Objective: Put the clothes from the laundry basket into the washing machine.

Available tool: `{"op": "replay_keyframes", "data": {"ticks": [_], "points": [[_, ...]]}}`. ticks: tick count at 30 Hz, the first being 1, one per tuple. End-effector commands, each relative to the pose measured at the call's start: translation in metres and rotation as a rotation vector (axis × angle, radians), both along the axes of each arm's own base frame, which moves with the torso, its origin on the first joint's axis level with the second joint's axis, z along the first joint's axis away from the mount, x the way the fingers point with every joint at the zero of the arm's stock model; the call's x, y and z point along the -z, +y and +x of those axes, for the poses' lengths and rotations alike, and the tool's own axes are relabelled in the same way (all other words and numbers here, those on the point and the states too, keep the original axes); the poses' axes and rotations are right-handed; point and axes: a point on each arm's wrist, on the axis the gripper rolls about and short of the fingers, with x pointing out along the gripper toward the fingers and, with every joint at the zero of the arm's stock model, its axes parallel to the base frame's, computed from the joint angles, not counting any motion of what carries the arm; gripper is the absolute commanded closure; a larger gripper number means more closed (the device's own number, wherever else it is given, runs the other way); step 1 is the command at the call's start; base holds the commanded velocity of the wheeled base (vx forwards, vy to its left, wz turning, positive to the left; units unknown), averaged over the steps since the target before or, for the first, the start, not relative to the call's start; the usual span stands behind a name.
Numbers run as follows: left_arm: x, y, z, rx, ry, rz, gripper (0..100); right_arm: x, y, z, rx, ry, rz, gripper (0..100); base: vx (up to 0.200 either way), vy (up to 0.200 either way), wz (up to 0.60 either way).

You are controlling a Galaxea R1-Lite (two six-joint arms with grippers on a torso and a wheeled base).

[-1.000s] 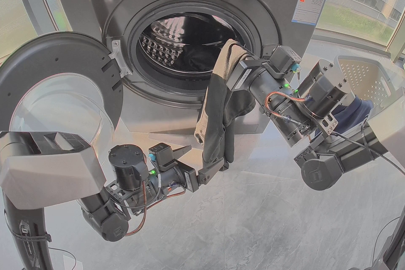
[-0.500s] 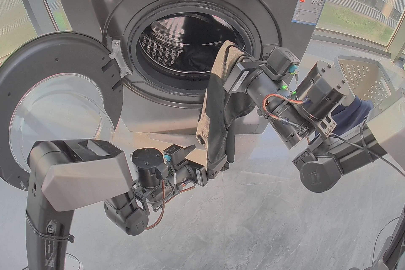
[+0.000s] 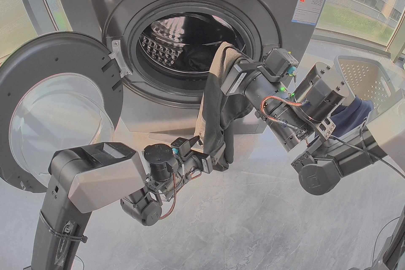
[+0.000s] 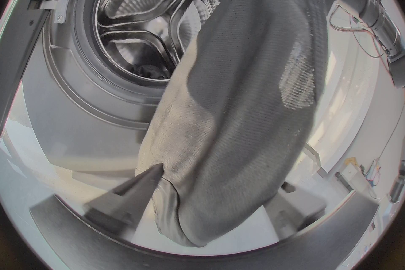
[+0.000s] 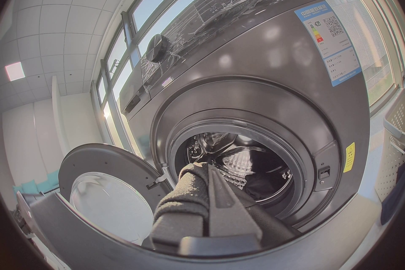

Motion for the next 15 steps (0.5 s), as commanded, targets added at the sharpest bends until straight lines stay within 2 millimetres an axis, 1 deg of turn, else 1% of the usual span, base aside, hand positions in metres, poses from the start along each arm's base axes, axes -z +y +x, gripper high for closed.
{"op": "replay_keyframes", "data": {"ticks": [1, 4, 8, 9, 10, 12, 13, 14, 15], "points": [[0.006, 0.003, 0.018, -0.049, -0.037, -0.006, 100, 0.001, -0.001, 0.001, 0.004, 0.002, 0.000, 100, 0.000, 0.000, 0.00], [-0.002, 0.007, 0.026, -0.081, -0.062, -0.024, 100, -0.001, -0.005, 0.003, 0.016, 0.003, 0.004, 100, 0.000, 0.000, 0.00], [-0.007, 0.014, 0.029, -0.102, -0.069, -0.032, 100, 0.001, -0.012, 0.008, 0.055, 0.035, 0.020, 100, 0.000, 0.000, 0.00], [-0.017, 0.018, 0.027, -0.110, -0.081, -0.041, 100, 0.005, -0.017, 0.009, 0.069, 0.054, 0.012, 100, 0.000, 0.000, 0.00], [-0.026, 0.021, 0.024, -0.111, -0.087, -0.047, 100, 0.005, -0.020, 0.008, 0.074, 0.059, 0.011, 100, 0.000, 0.000, 0.00], [-0.046, 0.028, 0.010, -0.107, -0.090, -0.050, 100, 0.007, -0.030, 0.009, 0.098, 0.077, -0.003, 100, 0.000, 0.000, 0.00], [-0.046, 0.028, 0.010, -0.107, -0.090, -0.050, 100, 0.007, -0.030, 0.009, 0.098, 0.077, -0.003, 100, 0.000, 0.000, 0.00], [-0.066, 0.038, -0.014, -0.085, -0.079, -0.039, 100, 0.016, -0.045, 0.009, 0.130, 0.120, -0.021, 100, 0.000, 0.000, 0.00], [-0.079, 0.046, -0.030, -0.074, -0.080, -0.035, 100, 0.023, -0.056, 0.009, 0.151, 0.155, -0.032, 100, 0.000, 0.000, 0.00]]}}
